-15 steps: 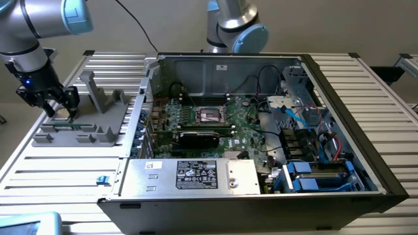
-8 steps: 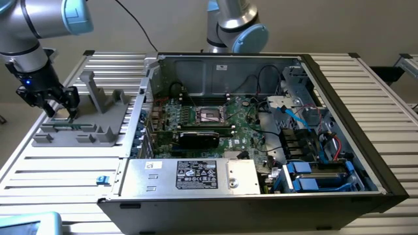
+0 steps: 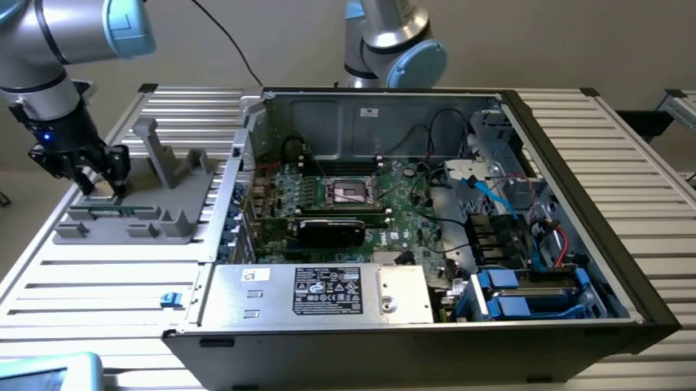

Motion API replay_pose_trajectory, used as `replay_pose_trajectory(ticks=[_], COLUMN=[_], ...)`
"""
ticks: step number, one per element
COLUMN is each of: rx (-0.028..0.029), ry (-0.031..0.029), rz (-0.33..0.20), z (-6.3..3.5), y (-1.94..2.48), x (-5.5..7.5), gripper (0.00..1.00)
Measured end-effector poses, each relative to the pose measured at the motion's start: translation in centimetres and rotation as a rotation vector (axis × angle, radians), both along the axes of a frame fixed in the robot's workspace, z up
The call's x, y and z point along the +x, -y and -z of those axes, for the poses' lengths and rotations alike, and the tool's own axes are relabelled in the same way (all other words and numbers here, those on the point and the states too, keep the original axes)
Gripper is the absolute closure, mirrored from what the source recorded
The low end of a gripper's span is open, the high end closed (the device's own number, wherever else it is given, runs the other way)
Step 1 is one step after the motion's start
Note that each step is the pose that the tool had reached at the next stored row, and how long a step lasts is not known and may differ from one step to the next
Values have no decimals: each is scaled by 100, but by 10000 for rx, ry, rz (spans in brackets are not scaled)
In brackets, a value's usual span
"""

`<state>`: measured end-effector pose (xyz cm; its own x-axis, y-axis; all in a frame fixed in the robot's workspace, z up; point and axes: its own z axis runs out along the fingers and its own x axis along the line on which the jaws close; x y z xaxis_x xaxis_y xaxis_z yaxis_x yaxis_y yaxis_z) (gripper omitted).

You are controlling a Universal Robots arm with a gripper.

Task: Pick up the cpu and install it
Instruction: 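Pick up the cpu and move it towards the insertion slot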

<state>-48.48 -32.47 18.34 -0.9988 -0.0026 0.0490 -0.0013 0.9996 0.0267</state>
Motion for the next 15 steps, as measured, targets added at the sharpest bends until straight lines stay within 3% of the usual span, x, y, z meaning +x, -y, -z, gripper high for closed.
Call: replay_pose_trajectory(ticks=[5, 15], rx=[-1, -1], ry=[1, -1], rz=[0, 0], z=[-37, -478], y=[0, 0], x=[0, 0], gripper=[44, 44])
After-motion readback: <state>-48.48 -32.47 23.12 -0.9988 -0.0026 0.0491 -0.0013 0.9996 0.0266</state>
